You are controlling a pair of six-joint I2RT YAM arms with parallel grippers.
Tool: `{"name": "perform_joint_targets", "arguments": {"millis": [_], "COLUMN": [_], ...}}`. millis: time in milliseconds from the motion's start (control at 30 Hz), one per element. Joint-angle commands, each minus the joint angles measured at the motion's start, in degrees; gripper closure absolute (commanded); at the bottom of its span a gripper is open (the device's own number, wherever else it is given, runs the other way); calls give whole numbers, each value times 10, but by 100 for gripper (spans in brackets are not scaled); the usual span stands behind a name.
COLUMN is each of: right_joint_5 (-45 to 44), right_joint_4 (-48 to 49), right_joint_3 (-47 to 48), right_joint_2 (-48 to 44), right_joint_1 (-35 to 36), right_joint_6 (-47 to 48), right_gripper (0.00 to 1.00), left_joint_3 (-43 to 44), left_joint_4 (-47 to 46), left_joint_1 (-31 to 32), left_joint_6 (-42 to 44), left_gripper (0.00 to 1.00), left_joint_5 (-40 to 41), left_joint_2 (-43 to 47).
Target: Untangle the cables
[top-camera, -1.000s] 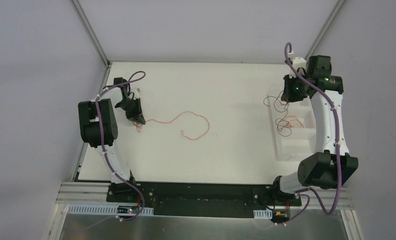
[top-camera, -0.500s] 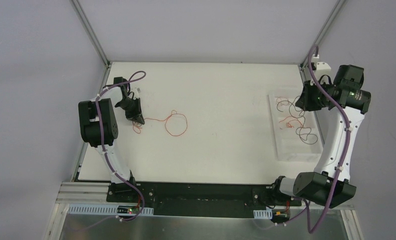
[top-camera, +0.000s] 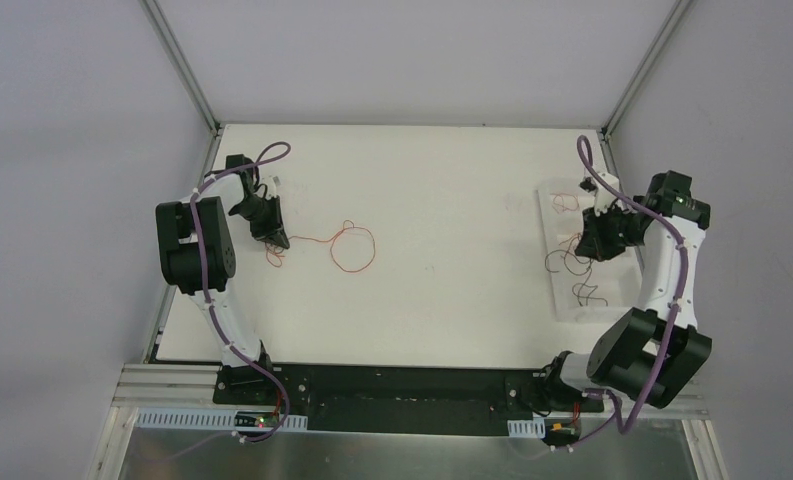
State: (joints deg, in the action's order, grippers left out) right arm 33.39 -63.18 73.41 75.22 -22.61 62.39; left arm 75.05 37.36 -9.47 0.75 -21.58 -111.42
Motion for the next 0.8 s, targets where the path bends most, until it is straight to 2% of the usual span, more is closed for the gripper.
{"name": "perform_joint_targets", "arguments": {"millis": [0, 233, 533, 633, 767], "right_joint_5": [-28, -111, -179, -176, -145], "right_joint_4": [-9, -49, 6, 4, -30], "right_joint_3": [-34, -70, -81, -70, -48], "right_joint_2": [18, 47, 117, 126, 112], "right_joint_1": [-36, -80, -83, -82, -82], "right_joint_6": [146, 251, 187, 157, 136], "right_gripper": [100, 100, 99, 78, 56], "left_joint_3": [-16, -20, -31, -31, -35], "left_joint_4": [16, 17, 17, 17, 17], "left_joint_1": [-5, -5, -5, -5, 4], "left_joint_6": [17, 15, 16, 14, 2], "left_gripper": [100, 100, 100, 100, 100], "left_joint_5": [16, 14, 12, 1, -38], "left_joint_2": [6, 8, 19, 21, 23]}}
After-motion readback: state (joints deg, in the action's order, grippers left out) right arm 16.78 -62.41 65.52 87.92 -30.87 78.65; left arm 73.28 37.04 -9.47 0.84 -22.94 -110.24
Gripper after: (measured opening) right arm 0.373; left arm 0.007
